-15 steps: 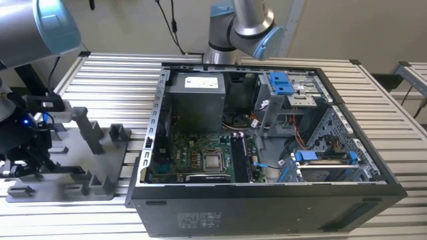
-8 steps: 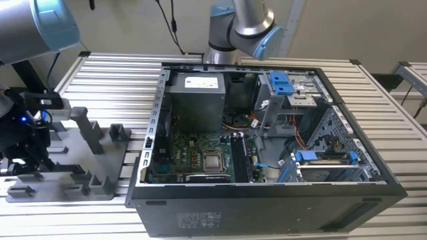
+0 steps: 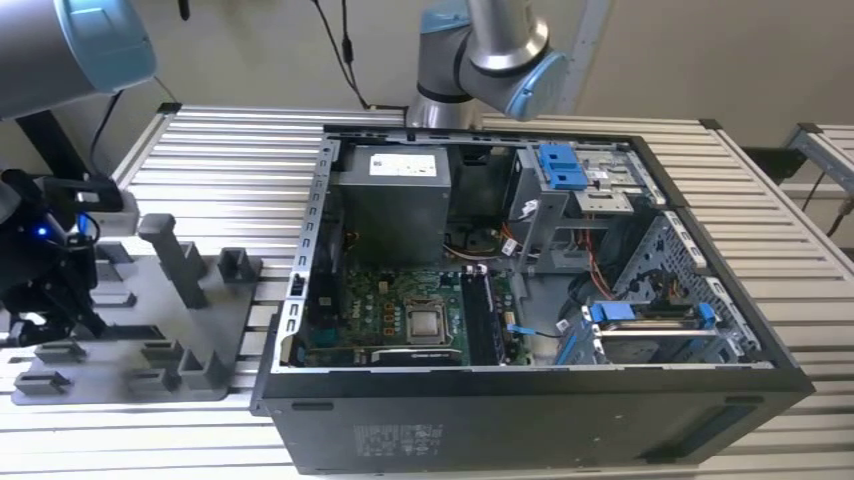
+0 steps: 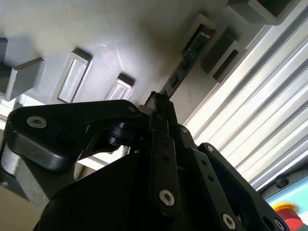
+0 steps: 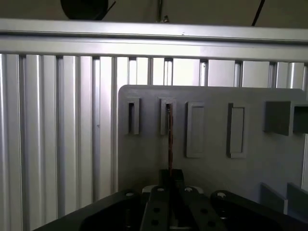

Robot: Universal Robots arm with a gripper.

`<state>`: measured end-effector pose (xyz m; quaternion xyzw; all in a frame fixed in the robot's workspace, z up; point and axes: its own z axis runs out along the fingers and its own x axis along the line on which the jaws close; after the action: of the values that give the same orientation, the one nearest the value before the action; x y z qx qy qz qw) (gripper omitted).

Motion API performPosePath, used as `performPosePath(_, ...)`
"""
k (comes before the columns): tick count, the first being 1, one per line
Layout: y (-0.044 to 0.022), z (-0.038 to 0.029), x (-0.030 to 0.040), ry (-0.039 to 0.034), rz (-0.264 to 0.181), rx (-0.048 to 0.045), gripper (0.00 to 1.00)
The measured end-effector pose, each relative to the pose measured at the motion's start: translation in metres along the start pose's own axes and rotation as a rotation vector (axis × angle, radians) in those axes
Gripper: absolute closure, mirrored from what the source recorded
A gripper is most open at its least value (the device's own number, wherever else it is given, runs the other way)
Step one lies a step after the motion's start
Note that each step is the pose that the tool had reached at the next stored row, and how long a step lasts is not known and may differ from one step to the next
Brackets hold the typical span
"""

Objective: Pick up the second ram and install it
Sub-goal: 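Pick up the second ram and move it above second insertion slot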

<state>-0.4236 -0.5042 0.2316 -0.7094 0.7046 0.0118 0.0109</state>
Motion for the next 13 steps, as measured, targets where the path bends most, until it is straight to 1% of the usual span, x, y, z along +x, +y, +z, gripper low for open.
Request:
performPosePath(8,0.0000,-0.0093,-0.0002,0.0000,0.000,-0.0001,0.86)
performPosePath(13,0.0000,-0.0137,-0.0004,0.0000,0.000,0.0000,0.86)
